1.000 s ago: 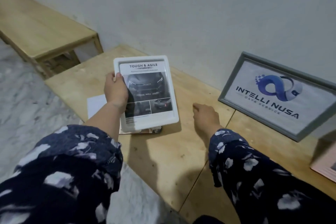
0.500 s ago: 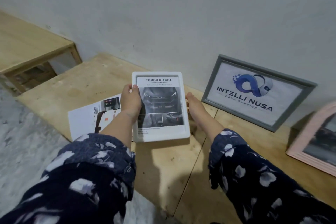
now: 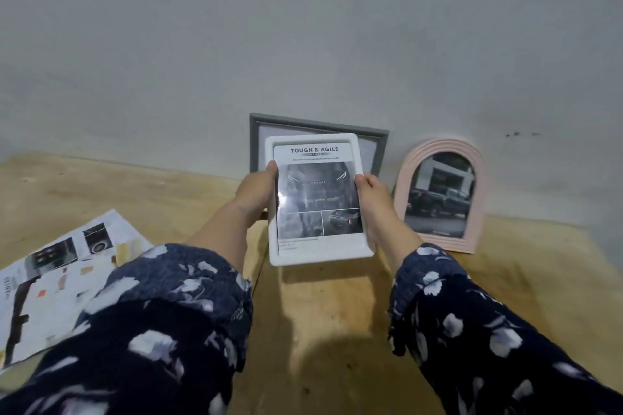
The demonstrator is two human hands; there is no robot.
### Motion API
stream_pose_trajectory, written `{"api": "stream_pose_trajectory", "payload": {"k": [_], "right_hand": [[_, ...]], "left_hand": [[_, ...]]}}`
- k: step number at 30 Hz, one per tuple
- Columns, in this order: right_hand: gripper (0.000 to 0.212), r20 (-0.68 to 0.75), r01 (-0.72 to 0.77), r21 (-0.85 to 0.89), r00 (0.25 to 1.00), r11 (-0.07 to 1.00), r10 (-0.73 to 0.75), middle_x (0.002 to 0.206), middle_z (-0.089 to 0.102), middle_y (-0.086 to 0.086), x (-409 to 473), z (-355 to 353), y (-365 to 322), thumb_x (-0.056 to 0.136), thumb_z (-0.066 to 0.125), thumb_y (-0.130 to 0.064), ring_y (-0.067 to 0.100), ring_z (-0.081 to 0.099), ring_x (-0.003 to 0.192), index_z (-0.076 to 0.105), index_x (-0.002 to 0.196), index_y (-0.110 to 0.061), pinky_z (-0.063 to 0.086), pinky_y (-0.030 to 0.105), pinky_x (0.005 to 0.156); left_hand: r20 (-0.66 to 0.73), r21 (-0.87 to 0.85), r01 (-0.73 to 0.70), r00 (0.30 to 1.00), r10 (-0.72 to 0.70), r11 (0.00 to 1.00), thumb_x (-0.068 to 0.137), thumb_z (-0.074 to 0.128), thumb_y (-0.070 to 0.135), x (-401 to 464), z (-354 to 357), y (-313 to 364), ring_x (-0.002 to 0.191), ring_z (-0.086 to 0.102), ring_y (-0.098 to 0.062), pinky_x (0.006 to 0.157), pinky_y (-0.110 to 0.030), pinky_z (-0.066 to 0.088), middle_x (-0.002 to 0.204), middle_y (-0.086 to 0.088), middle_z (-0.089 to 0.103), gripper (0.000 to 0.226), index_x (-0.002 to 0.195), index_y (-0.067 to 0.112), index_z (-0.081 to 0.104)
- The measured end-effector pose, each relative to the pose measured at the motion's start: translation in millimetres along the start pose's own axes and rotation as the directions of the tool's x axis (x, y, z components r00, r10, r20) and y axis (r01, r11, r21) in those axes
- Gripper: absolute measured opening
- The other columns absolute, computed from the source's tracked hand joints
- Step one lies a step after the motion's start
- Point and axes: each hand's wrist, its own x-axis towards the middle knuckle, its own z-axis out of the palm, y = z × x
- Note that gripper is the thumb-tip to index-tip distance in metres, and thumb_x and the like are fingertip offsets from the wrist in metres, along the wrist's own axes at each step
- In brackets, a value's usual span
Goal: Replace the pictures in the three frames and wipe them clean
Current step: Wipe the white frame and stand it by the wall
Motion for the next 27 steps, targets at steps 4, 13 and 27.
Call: {"api": "stream_pose_trajectory", "payload": {"k": [4, 13, 27], "right_hand": [[0.036, -0.085, 0.002, 0.009, 0.996, 1.0, -0.001, 0.12, 0.059, 0.007, 12, -74, -1, 0.101, 0.036, -0.031, 0.025, 0.056, 0.104, 0.057, 0.124, -0.013, 0.043, 0.031, 0.08], [0.031, -0.264, 0.053, 0.039, 0.964, 0.998, -0.04, 0.074, 0.045, 0.002, 34, -250, 5, 0.101, 0.036, -0.026, 0.016, 0.039, 0.061, 0.051, 0.075, -0.019, 0.035, 0.023, 0.044], [0.02, -0.358, 0.114, 0.335, 0.933, 0.935, 0.015, 0.109, 0.066, 0.009, 88, -404, 66, 0.098, 0.041, -0.015, 0.026, 0.062, 0.105, 0.061, 0.1, -0.018, 0.05, 0.038, 0.087]], "left_hand": [[0.162, 0.056, 0.015, 0.987, -0.024, 0.998, 0.097, 0.025, 0.063, -16, 66, 31, 0.082, 0.062, -0.025, 0.068, -0.032, 0.051, 0.093, -0.01, 0.066, 0.063, 0.103, 0.011, 0.061], [0.353, 0.122, -0.025, 0.935, -0.02, 0.992, 0.099, 0.02, 0.06, -39, 236, 87, 0.082, 0.064, -0.026, 0.075, -0.036, 0.052, 0.092, -0.013, 0.069, 0.064, 0.101, 0.012, 0.062], [0.524, -0.339, 0.19, 0.851, 0.018, 0.922, 0.086, 0.014, 0.079, -23, 437, 85, 0.075, 0.06, -0.027, 0.082, -0.042, 0.054, 0.081, -0.014, 0.065, 0.092, 0.093, 0.009, 0.074]]}}
